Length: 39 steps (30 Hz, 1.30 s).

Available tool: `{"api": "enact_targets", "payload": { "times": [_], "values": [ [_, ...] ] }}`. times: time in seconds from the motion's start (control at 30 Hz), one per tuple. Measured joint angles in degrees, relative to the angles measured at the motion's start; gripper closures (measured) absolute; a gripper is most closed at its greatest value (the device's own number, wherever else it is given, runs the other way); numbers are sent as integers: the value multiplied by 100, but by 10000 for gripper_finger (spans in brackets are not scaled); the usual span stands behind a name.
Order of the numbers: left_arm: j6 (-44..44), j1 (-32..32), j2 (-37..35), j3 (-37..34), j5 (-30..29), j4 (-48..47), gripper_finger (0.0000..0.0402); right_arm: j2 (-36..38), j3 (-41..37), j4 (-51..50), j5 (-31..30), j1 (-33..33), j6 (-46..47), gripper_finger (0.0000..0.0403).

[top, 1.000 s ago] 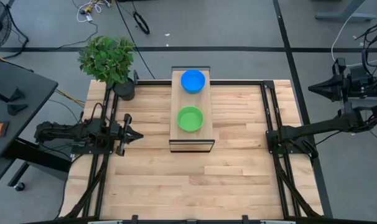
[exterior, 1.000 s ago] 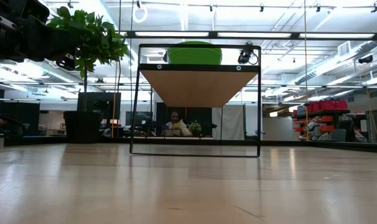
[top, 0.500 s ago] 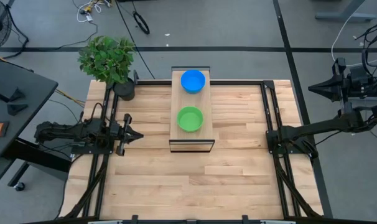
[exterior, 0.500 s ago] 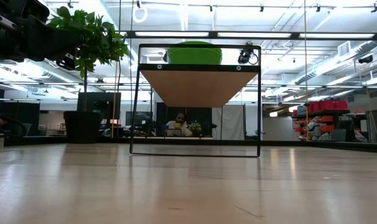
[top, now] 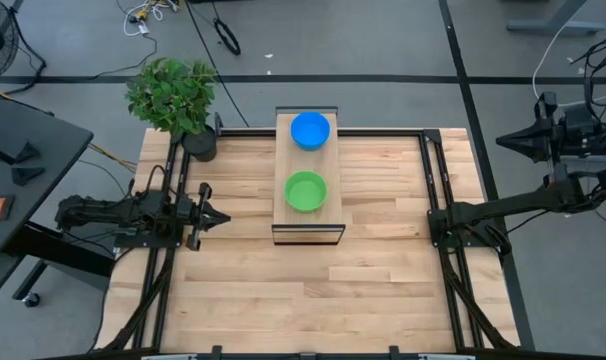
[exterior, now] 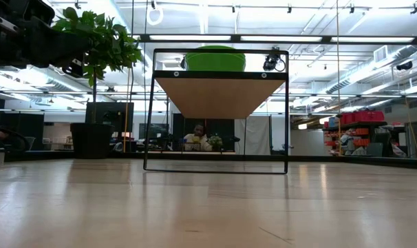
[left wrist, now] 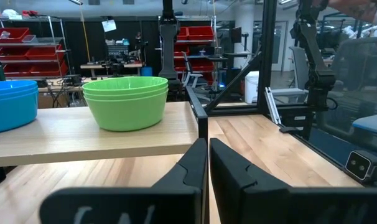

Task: Pick & Place Mini bowls
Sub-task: Return to Home Position

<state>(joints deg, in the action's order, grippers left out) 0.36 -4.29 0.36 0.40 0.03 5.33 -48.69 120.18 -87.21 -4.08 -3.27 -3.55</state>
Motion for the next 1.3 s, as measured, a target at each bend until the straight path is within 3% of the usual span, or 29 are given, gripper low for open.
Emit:
{"api": "enact_targets", "payload": {
  "times": [0.53,1.03,1.3],
  "values": [
    [0,0,0,0,0,-1,379,-65,2,1679,-1,-15,-57,396],
    [0,-1,-2,0,1,-3,378,-938,-2,3624,40,-24,-148,402],
    [0,0,-1,0,0,-3,378,-1437,-2,4193,100,-24,-148,402]
  ]
}}
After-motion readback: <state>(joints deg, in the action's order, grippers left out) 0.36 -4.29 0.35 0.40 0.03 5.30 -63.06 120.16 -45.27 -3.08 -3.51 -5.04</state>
